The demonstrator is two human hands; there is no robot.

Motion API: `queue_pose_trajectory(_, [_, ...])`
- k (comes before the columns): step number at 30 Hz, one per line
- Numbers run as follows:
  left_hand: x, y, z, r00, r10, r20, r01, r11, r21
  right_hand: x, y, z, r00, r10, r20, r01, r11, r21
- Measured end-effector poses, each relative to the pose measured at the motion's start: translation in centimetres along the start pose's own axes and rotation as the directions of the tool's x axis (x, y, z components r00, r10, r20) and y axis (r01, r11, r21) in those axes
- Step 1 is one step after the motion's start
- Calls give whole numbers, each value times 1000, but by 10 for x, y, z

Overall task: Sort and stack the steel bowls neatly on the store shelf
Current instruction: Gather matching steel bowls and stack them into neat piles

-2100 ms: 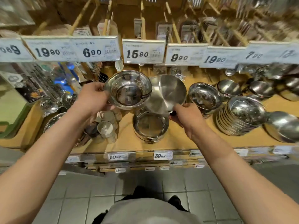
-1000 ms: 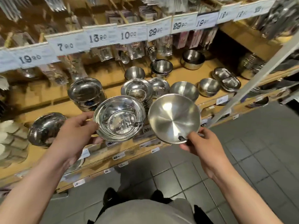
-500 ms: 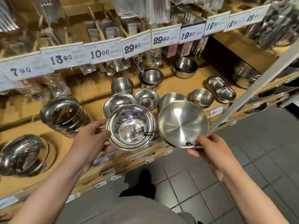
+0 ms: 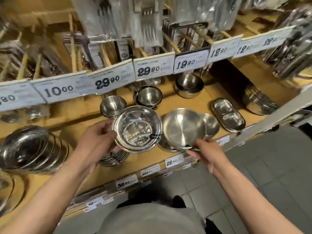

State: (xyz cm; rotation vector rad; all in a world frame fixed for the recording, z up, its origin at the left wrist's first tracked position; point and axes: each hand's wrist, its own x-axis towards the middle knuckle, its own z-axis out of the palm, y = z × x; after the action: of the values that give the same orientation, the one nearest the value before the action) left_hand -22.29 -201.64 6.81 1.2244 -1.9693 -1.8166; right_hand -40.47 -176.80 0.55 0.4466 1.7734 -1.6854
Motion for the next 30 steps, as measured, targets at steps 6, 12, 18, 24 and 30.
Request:
queue_pose_trajectory(6, [-7, -1, 34, 987, -78, -142, 61, 990, -124, 39, 1, 2, 992, 66, 111, -54, 992, -112])
queue_pose_trajectory(12, [-28, -4, 57, 957, -142, -255, 86, 972, -217, 52, -1, 0, 980, 75, 185, -45, 986, -161])
queue_pose_trajectory(18, [-52, 3, 62, 940, -172, -295, 97, 963, -252, 64, 5, 5, 970, 138, 198, -94, 972, -215])
queue_pose_trajectory(24, [-67, 8, 54, 920, -169, -354, 70, 959, -275, 68, 7, 5, 956, 155, 250, -91, 964, -251])
queue_pose_trajectory(30, [-83, 8, 57, 874, -183, -450, 72, 965, -253, 53, -10, -6, 973, -121, 198, 206, 842, -498])
